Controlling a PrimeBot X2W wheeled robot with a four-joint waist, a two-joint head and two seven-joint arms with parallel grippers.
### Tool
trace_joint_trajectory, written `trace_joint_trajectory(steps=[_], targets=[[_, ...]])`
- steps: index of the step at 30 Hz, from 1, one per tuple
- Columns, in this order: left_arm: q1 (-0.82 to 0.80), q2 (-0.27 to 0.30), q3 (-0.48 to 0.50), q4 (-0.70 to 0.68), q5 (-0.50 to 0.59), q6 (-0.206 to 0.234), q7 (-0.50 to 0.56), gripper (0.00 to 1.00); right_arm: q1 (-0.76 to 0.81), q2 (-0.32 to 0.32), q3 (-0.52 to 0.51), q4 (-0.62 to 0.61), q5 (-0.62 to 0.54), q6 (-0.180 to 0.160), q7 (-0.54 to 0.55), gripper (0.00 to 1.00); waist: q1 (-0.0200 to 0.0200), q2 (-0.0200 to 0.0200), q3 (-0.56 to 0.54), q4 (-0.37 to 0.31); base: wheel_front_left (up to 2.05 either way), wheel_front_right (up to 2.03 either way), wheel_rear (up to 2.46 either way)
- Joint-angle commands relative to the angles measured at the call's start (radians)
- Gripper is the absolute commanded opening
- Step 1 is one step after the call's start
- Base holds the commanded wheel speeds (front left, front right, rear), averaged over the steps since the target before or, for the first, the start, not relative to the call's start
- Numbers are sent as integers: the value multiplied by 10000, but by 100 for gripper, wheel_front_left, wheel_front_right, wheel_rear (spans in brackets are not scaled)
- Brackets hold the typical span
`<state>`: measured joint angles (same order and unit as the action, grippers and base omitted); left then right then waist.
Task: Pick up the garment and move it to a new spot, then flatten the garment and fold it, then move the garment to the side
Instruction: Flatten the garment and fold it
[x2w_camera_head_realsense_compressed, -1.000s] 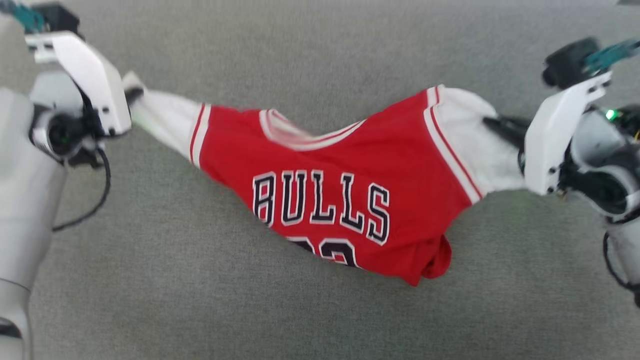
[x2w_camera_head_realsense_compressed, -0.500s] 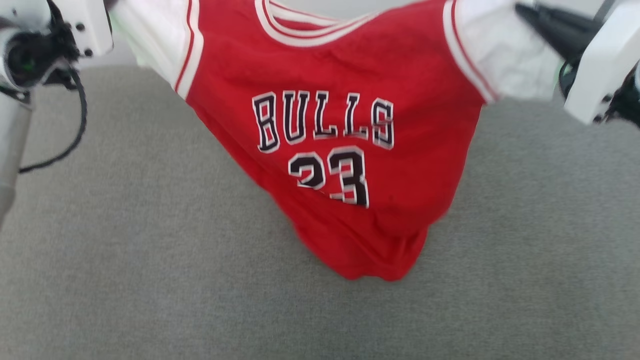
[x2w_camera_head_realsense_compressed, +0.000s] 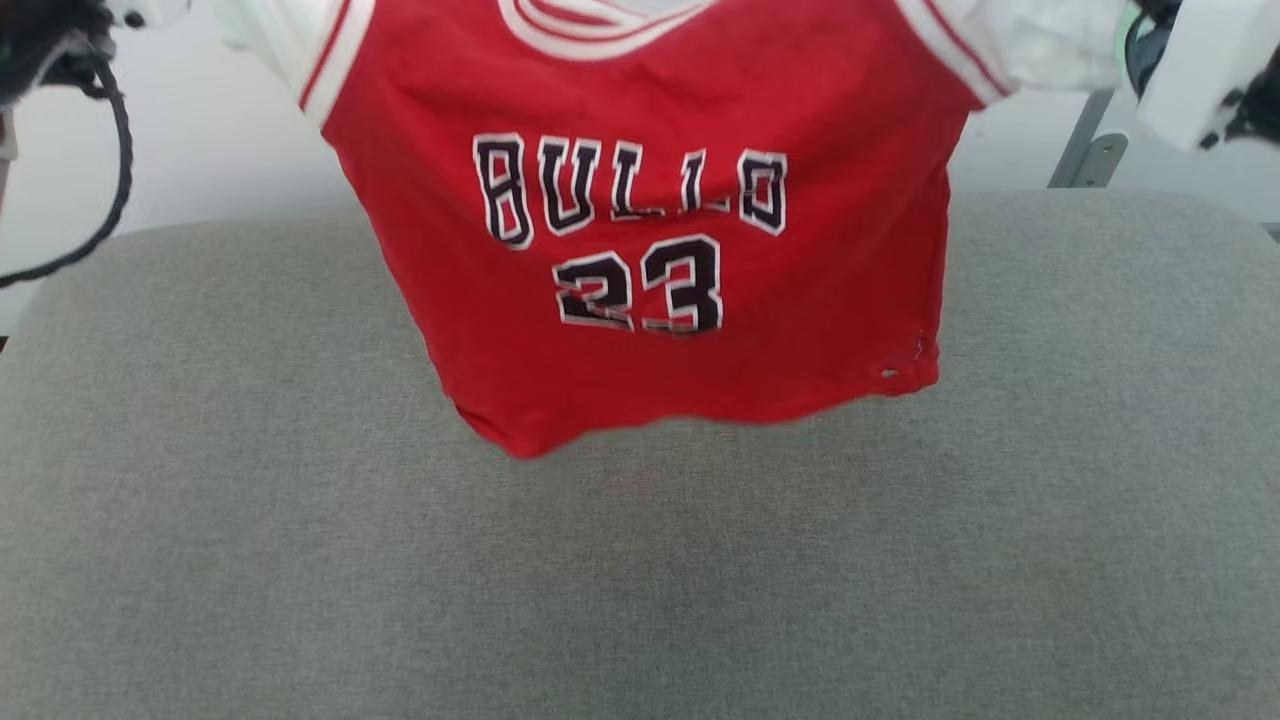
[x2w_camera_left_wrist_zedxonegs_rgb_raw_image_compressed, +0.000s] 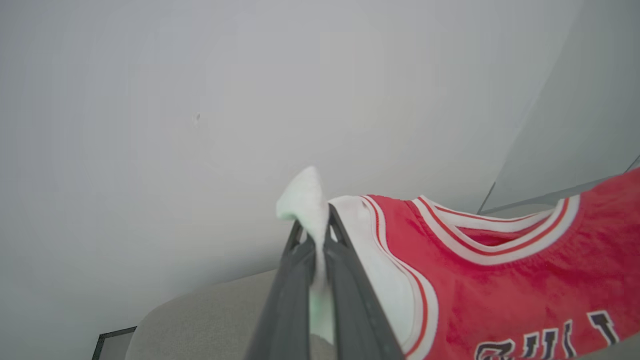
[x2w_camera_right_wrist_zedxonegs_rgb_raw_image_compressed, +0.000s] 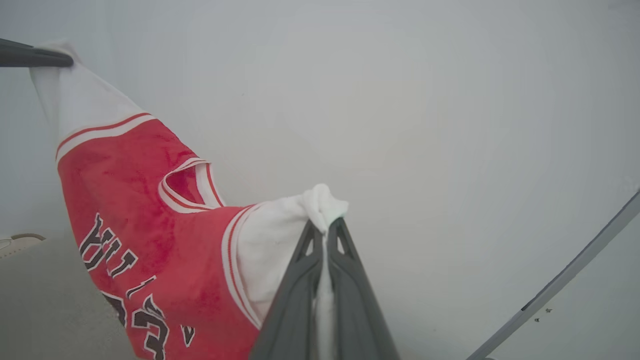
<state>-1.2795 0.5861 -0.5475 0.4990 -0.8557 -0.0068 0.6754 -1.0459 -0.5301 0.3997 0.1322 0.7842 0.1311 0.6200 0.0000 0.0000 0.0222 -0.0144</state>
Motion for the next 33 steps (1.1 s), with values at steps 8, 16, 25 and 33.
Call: trace_joint_trajectory(steps=[8,16,25,33], targets=[[-587,-337,-80,214,544,22,-1101,0,-970,300,340,1478,-798,-7,-1197,0,0,0,776,50,0,0,0],[-2443,-1025,-148,1809,1788,-166,-4056,0,-3132,1012,662,4171,-2616,-9,-4222,0,0,0,2494,188,0,0,0],[-4247,-1559,-211,3207,2990,-497,-8524,0,-5057,1728,-218,6763,-5628,-9,-8214,0,0,0,3732,471,0,0,0],[-3278,-1600,-554,3946,3303,-986,-9377,0,-4341,2154,-102,8391,-6136,-9,-8554,0,0,0,4123,775,0,0,0]])
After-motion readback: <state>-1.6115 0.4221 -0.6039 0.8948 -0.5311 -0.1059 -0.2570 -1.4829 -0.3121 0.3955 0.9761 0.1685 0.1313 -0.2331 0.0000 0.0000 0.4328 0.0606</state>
